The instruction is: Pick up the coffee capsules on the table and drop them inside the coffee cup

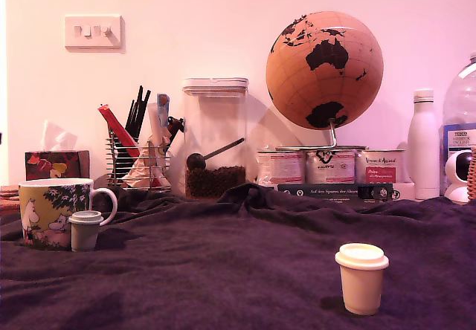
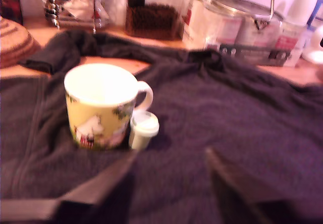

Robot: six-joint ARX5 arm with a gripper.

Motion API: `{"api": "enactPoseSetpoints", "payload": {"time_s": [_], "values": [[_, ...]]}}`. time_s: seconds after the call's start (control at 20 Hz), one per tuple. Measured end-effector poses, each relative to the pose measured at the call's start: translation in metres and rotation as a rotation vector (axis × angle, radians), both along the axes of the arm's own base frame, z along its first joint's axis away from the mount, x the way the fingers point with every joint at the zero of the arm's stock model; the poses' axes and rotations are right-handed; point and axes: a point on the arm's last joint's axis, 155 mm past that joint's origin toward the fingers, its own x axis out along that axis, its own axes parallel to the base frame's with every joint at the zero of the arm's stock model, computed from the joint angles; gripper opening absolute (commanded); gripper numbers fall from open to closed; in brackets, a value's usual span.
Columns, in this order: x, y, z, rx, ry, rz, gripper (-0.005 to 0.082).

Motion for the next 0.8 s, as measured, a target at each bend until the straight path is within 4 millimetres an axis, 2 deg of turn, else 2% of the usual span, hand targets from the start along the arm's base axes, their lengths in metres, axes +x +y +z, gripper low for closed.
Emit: {"api": "enactPoseSetpoints", "payload": {"time_s": [0.3,0.45,0.7,0.8], "values": [[0.002,-0.002,0.0,-0.006,-0.01,-0.004,0.0588],[0.003,-0.006,-0.012,0.015,0.031,-0.017,0.0587],[0.013,-0.012,-0.012,0.017,0.028,-0.021,0.0586],[0.016,-0.014,-0.019,0.052,0.038,-0.027,0.0586]]}}
